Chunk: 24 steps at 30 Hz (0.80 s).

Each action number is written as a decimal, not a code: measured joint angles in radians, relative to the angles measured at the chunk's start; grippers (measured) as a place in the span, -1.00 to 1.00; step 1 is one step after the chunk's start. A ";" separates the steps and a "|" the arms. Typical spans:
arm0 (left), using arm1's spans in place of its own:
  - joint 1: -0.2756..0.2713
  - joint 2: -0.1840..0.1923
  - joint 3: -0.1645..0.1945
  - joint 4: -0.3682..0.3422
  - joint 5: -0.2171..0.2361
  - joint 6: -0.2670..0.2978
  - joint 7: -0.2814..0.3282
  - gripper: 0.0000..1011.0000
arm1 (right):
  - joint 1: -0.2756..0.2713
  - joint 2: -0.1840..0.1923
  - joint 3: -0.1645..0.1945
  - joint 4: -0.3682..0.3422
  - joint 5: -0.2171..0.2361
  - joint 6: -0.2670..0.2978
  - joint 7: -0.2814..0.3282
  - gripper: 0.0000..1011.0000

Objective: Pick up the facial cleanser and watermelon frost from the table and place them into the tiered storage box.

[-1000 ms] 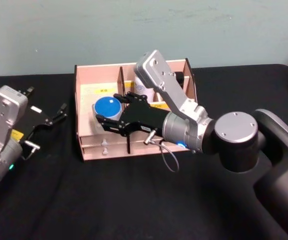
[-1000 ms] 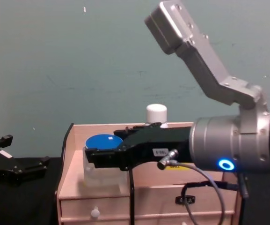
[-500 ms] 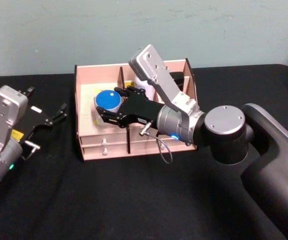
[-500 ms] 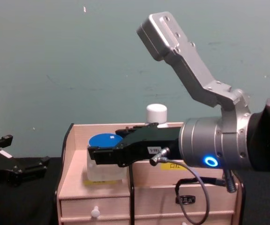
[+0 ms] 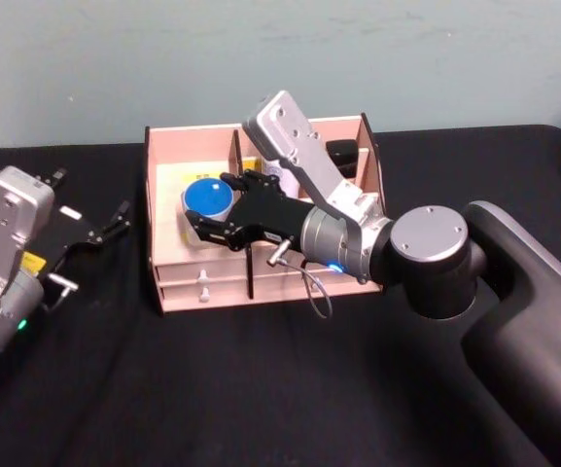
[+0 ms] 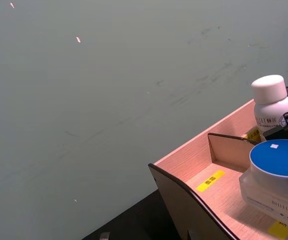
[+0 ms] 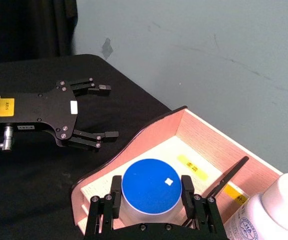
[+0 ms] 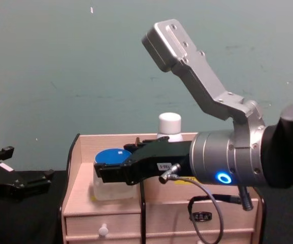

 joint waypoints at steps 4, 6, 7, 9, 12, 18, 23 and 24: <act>0.000 0.000 0.000 0.000 0.000 0.000 0.000 1.00 | 0.000 -0.001 0.000 0.001 -0.006 0.002 -0.001 0.43; 0.000 0.000 0.000 0.000 0.000 0.000 0.000 1.00 | 0.000 -0.001 0.000 0.001 -0.006 0.002 -0.001 0.43; 0.000 0.000 0.000 0.000 0.000 0.000 0.000 1.00 | 0.000 -0.001 0.001 0.001 -0.006 0.002 -0.001 0.43; 0.000 0.000 0.000 0.000 0.000 0.000 0.000 1.00 | 0.000 -0.001 0.001 0.001 -0.006 0.002 -0.001 0.44; 0.000 0.000 0.000 0.000 0.000 0.000 0.000 1.00 | 0.001 -0.001 0.001 0.001 -0.005 0.002 -0.001 0.58; 0.000 0.000 0.000 0.000 0.000 0.000 0.000 1.00 | 0.001 -0.001 0.002 0.001 -0.004 0.001 0.000 0.87; 0.000 0.000 0.000 0.000 0.000 0.000 0.000 1.00 | -0.010 -0.001 0.010 -0.002 -0.003 -0.016 0.001 0.98; 0.000 0.000 0.000 0.000 0.000 0.000 0.000 1.00 | -0.011 0.000 0.012 -0.005 -0.003 -0.018 0.001 0.98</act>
